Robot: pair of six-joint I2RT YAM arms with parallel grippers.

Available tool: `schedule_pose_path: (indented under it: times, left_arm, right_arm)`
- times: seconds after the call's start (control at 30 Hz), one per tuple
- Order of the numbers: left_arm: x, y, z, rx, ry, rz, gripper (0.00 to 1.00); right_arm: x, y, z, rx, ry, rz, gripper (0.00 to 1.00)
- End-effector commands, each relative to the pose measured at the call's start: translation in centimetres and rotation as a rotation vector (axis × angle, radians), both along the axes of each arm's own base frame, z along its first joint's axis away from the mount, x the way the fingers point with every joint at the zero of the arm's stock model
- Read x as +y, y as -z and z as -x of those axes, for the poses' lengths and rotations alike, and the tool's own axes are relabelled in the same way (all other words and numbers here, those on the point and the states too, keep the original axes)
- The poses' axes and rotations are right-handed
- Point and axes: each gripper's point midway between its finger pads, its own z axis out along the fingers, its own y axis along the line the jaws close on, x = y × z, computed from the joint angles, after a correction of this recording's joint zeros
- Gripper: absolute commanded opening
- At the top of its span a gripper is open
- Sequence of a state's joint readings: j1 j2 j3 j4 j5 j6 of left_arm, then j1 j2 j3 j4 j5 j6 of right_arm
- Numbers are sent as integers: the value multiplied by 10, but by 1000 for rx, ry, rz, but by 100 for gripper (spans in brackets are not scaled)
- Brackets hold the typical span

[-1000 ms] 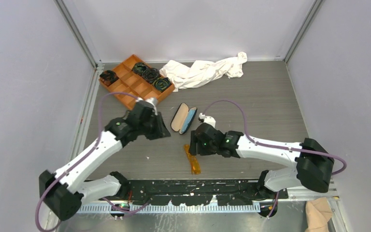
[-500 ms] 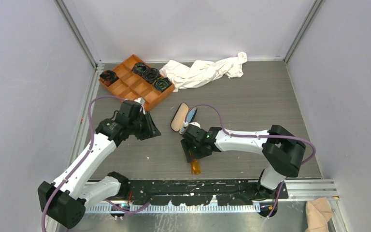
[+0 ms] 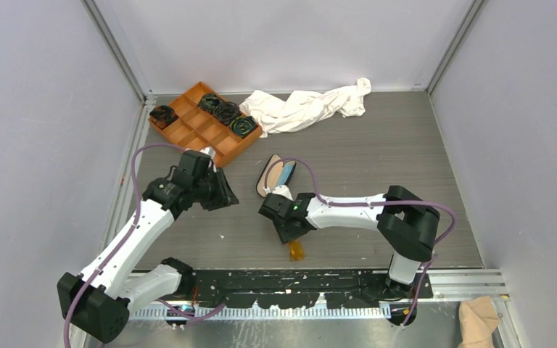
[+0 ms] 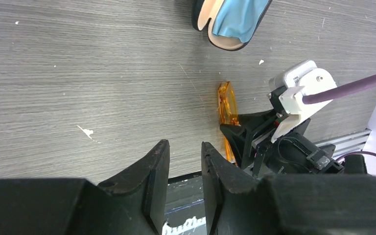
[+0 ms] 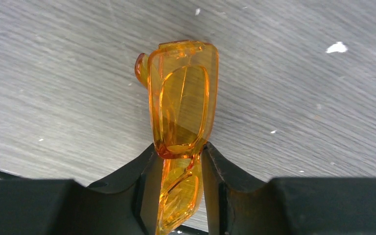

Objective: Organize the sunglasses
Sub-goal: Adjust the sunglasses at the center of the board.

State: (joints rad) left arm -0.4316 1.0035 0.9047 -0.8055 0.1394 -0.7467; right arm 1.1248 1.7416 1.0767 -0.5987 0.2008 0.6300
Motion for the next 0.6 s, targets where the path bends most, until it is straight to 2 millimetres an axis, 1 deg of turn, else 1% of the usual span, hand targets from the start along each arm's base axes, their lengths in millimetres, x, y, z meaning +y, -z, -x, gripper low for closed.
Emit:
schedule_pose_path:
  times: [0.0,0.17,0.27,0.33,0.4,0.43,0.5,0.57]
  left_arm:
    - [2,-13,-7,-44,5,-8,32]
    - [-1,-11,-7,-37,17,1,32]
    - [-4,-11,-8,-35,25,11,32]
    - [-6,-10,-9,-30,32,18,32]
    - [-7,-9,-10,-29,35,23,32]
    - [-8,-9,-10,-28,38,26,32]
    - [-10,-9,-11,-26,41,29,32]
    - [-11,-8,-12,-23,45,33,32]
  right_arm:
    - [-34,-3,-21,-129,45,184,37]
    - [-67,-7,-34,-229,104,333,36]
    - [-93,-12,-42,-301,143,471,36]
    - [-104,-14,-47,-341,162,541,36]
    - [-110,-18,-52,-380,175,591,36]
    - [-111,-20,-54,-397,177,611,38]
    - [-105,-20,-56,-415,168,622,44]
    - [-95,-19,-55,-416,160,601,51]
